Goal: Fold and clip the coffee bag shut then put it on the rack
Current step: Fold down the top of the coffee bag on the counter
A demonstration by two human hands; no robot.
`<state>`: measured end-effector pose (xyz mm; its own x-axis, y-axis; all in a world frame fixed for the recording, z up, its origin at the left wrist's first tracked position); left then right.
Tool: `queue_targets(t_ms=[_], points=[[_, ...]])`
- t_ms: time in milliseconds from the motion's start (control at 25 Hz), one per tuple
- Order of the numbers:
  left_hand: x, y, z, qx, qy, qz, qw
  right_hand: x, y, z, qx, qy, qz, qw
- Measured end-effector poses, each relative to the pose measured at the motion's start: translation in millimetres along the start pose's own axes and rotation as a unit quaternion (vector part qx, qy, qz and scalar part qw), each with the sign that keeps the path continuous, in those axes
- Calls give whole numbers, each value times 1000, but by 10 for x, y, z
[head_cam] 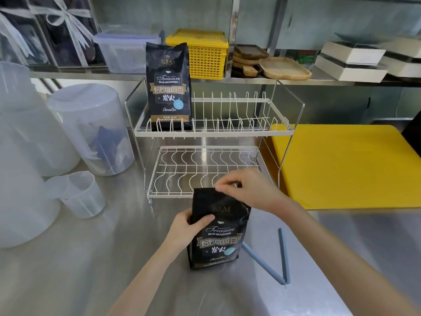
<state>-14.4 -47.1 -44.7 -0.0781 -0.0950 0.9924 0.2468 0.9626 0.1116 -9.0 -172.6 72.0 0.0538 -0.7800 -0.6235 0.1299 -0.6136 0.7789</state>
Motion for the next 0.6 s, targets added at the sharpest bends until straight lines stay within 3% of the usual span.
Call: queue_targets(t_ms=[80, 160, 240, 360, 440, 600], points=[[-34, 58, 32, 32, 24, 35, 999, 166, 165, 25, 51, -30, -118, 991], [-57, 81, 40, 31, 34, 35, 998, 487, 221, 124, 100, -76, -254, 959], [-58, 64, 39, 20, 36, 26, 999, 782, -44, 220, 60, -125, -317, 938], [-33, 31, 25, 21, 28, 27, 999, 973, -524, 258, -19, -147, -322, 935], [-1, 32, 24, 27, 22, 34, 999, 1004, -581, 244, 0, -165, -341, 926], [26, 86, 35, 49, 7, 29, 998, 947, -547, 209, 53, -167, -288, 941]])
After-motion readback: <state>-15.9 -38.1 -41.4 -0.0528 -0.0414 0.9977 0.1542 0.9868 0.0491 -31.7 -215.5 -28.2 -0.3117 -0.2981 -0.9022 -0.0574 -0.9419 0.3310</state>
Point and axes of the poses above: each hand's wrist, its own z-axis away from the middle knuckle, its own y-axis out of the back of the hand, x = y × z, the point moved 8 cm from there along -z, towards the middle knuckle, and after that the axes turned 13 degrees about -y, right-handed, at the moved point
